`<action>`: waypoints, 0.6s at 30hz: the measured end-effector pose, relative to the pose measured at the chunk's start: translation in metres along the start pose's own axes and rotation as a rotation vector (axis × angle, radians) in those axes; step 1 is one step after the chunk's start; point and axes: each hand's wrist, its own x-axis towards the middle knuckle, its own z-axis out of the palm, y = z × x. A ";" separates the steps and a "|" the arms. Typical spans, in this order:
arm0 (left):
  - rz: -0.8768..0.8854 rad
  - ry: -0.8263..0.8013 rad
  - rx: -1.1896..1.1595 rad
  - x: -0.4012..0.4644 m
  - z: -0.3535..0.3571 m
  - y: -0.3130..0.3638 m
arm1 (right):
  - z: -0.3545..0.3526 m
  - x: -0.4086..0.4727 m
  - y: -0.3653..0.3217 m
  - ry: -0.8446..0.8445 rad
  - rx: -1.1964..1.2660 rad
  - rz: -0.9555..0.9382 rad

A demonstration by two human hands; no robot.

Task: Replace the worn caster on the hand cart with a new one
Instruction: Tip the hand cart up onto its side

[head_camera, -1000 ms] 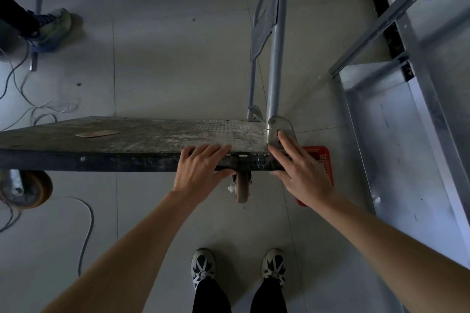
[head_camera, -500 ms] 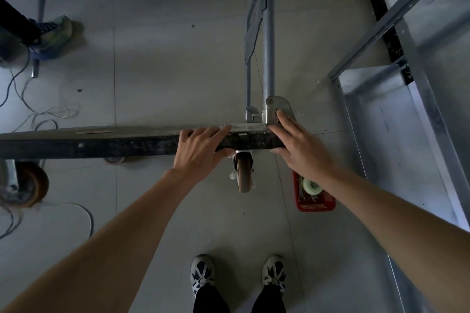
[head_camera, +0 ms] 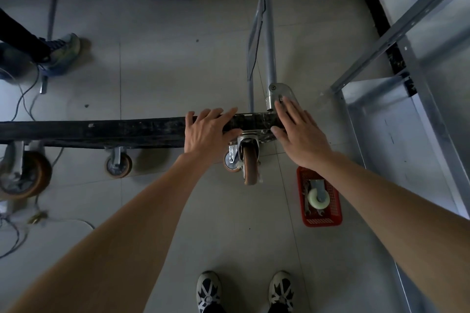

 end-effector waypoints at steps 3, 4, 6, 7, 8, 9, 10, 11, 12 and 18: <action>-0.002 0.007 -0.010 0.010 0.000 -0.004 | -0.003 0.009 0.001 0.011 0.018 0.006; 0.000 0.009 -0.013 0.013 -0.001 -0.004 | -0.004 0.013 0.002 0.008 0.025 0.010; 0.001 0.008 -0.022 0.022 -0.003 -0.005 | -0.009 0.023 0.003 0.000 0.042 0.018; 0.002 0.006 -0.024 0.026 -0.005 -0.006 | -0.011 0.028 0.003 -0.004 0.046 0.022; 0.002 0.004 -0.023 0.031 -0.007 -0.006 | -0.013 0.034 0.004 -0.009 0.047 0.024; 0.000 0.001 -0.020 0.036 -0.008 -0.006 | -0.015 0.039 0.005 -0.011 0.049 0.027; -0.003 -0.004 -0.019 0.042 -0.010 -0.007 | -0.016 0.044 0.006 -0.012 0.053 0.030; -0.007 -0.011 -0.018 0.047 -0.011 -0.008 | -0.017 0.049 0.007 -0.013 0.055 0.034; -0.010 -0.018 -0.016 0.052 -0.013 -0.009 | -0.019 0.055 0.008 -0.018 0.054 0.039; -0.002 -0.035 -0.014 0.083 -0.019 -0.015 | -0.028 0.084 0.012 -0.045 0.061 0.058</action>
